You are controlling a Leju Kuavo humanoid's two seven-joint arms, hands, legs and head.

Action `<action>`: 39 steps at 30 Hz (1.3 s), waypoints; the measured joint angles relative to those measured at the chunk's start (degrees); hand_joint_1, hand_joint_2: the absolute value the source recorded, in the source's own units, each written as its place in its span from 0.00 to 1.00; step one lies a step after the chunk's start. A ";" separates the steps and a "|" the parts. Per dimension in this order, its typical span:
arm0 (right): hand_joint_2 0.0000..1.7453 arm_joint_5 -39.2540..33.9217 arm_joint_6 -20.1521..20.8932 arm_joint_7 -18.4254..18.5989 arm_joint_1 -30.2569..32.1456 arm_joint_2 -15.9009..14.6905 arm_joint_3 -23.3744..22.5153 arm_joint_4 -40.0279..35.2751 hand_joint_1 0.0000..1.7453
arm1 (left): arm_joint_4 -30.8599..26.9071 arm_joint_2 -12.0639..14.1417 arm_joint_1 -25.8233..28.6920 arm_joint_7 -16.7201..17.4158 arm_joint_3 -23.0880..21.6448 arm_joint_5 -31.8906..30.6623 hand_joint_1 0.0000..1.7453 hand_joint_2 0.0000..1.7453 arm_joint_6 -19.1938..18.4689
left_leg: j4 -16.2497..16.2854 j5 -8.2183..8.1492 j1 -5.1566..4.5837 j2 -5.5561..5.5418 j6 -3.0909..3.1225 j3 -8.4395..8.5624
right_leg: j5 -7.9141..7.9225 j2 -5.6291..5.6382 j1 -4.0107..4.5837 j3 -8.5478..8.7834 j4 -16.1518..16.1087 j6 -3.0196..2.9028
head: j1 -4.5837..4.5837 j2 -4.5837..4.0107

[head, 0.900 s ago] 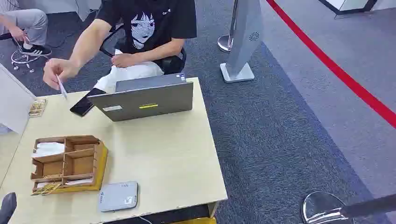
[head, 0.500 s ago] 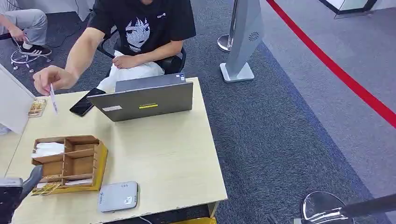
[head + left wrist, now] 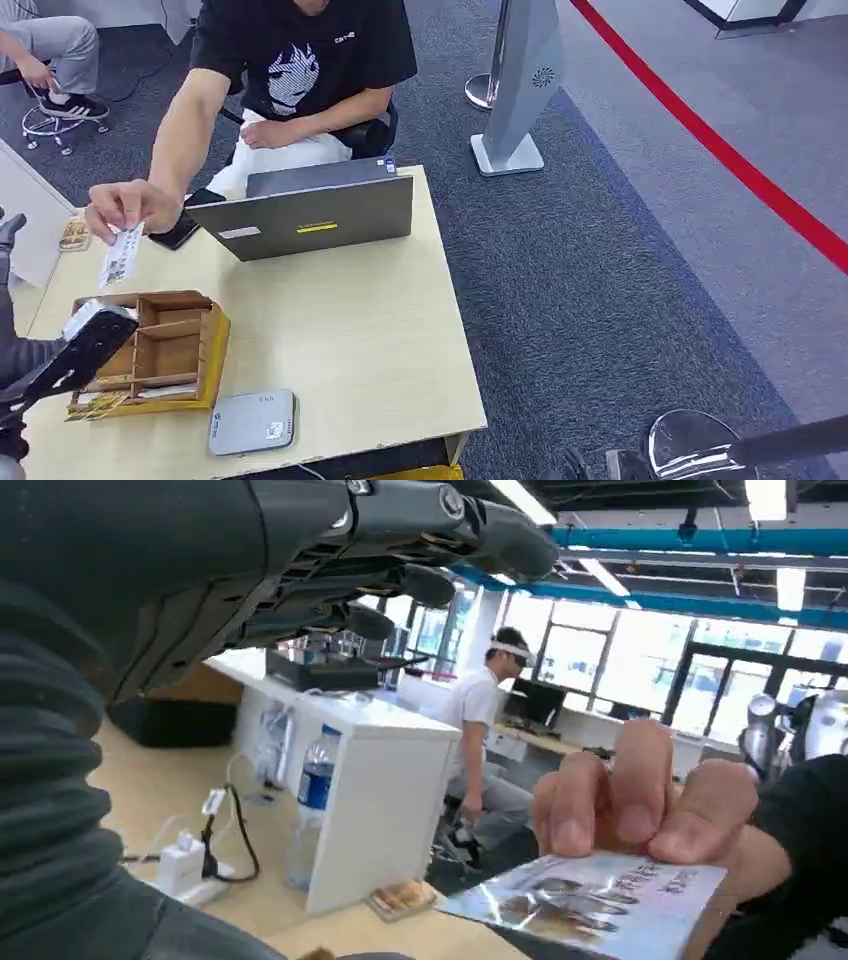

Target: Pass the card to the sensor for recognition and then transmit it.

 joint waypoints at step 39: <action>1.00 5.35 -3.32 -0.55 -1.13 0.13 1.57 -0.79 0.00 | -9.68 -5.40 14.94 -2.39 -4.11 -16.34 1.00 1.00 7.76 | 0.00 -0.11 -0.04 0.12 -0.03 -0.05 | -0.03 0.16 -0.03 -0.06 -0.01 0.04 | 0.04 0.00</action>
